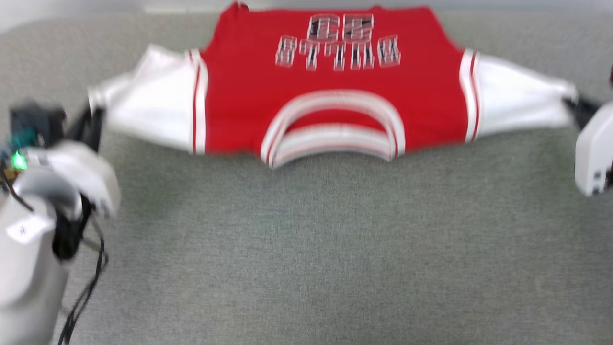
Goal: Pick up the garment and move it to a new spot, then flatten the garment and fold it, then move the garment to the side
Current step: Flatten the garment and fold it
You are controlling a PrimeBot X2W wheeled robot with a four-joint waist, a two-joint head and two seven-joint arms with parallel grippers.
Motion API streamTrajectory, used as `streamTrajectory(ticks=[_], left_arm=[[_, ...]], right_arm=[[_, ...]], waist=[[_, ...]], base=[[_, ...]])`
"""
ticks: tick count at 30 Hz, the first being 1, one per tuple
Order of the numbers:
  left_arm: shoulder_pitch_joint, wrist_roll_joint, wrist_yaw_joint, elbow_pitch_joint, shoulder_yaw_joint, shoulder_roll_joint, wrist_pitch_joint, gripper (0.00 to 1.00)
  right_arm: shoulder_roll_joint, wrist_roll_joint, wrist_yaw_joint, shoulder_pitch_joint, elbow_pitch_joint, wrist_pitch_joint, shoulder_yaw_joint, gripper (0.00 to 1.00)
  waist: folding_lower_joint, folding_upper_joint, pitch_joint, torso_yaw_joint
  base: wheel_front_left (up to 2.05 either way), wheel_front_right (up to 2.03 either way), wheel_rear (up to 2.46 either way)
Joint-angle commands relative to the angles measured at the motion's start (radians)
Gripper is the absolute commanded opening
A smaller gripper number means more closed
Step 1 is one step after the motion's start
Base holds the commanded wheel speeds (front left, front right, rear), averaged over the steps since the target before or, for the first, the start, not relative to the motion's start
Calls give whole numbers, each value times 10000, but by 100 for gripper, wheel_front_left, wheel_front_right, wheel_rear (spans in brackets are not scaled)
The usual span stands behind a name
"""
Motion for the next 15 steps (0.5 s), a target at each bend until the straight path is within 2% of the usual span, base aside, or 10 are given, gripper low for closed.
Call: streamTrajectory(ticks=[1, 6, 15], left_arm=[[926, -130, 141, -407, 16, 316, 494, 0], [2747, -286, 396, -1589, -32, 874, 1385, 0], [5381, -976, 803, -3491, 167, 1470, 2487, 0]], right_arm=[[-276, 301, -22, 760, -309, 450, -155, 0], [-579, 920, -22, 2232, -1188, 1489, -504, 0], [-767, 1513, -22, 4490, -2643, 2943, -1283, 0]], waist=[[2, 0, -673, -23], [2, 0, -1217, -36], [2, 0, -1934, -163]], base=[[0, 0, 0], [0, 0, 0], [0, 0, 0]])
